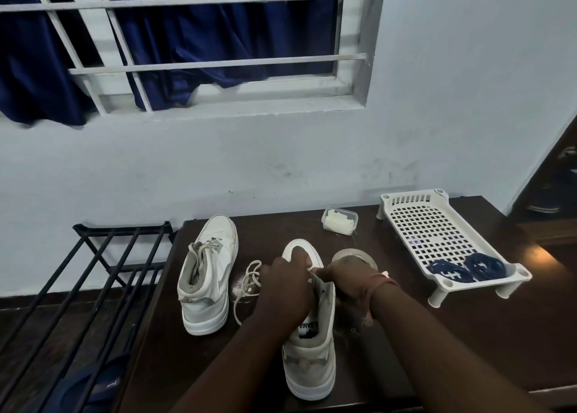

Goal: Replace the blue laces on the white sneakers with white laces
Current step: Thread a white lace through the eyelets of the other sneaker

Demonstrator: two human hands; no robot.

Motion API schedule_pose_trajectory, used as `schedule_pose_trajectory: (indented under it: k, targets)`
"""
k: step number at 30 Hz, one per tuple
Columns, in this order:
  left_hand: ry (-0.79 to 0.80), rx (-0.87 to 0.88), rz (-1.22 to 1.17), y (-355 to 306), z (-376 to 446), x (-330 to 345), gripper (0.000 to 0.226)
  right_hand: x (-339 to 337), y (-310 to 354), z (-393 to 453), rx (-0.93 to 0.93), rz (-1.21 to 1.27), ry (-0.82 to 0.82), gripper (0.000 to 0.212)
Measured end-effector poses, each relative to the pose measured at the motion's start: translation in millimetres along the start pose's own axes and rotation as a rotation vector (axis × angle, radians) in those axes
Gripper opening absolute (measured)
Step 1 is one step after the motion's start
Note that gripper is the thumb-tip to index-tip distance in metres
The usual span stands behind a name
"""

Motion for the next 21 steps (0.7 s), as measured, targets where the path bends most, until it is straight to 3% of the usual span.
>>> schedule_pose_trajectory:
  k: [2,3,7,8,9,11,12,14,16,18,19,21]
  targets:
    - [-0.047,-0.072,-0.004,4,-1,-9,0.033,-12,20,2,-0.127,-0.240,-0.137,0.020]
    - [-0.079,-0.114,0.001,7,-2,-14,0.035,-19,32,-2,-0.200,-0.186,-0.216,0.023]
    - [-0.020,-0.397,-0.146,38,-16,-14,0.036,-78,67,-28,-0.548,0.724,-0.523,0.020]
    - [0.038,-0.476,-0.235,50,-19,-5,0.039,-90,76,-38,-0.646,0.715,-0.579,0.018]
    - [0.083,-0.539,-0.311,58,-21,2,0.045,-99,81,-41,-0.698,0.546,-0.632,0.017]
    - [0.138,-0.604,-0.386,67,-23,11,0.056,-86,79,-30,-0.602,-0.039,-0.545,0.020]
    - [0.152,-0.606,-0.392,66,-22,11,0.057,-65,68,-21,-0.527,-0.236,-0.388,0.019]
    - [0.173,-0.594,-0.391,62,-21,9,0.047,-27,37,-7,-0.416,-0.494,-0.146,0.019]
    - [0.201,-0.593,-0.436,58,-20,11,0.044,-12,21,-2,-0.365,-0.593,-0.085,0.020]
    - [0.224,-0.604,-0.459,56,-22,13,0.053,-7,26,-4,-0.352,-0.479,-0.023,0.019]
    - [0.223,-0.603,-0.447,58,-23,13,0.056,-10,37,-8,-0.371,-0.301,-0.021,0.018]
    - [0.210,-0.616,-0.408,61,-23,11,0.064,-29,57,-17,-0.351,0.392,-0.047,0.023]
Point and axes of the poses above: each hand's wrist, its own z-axis towards the middle knuckle, its own x-axis out of the palm, y = z × x, the point moved 8 cm from there along z, towards the middle knuckle, and after that the axes turned 4 degrees about z, right-handed, at the moved point
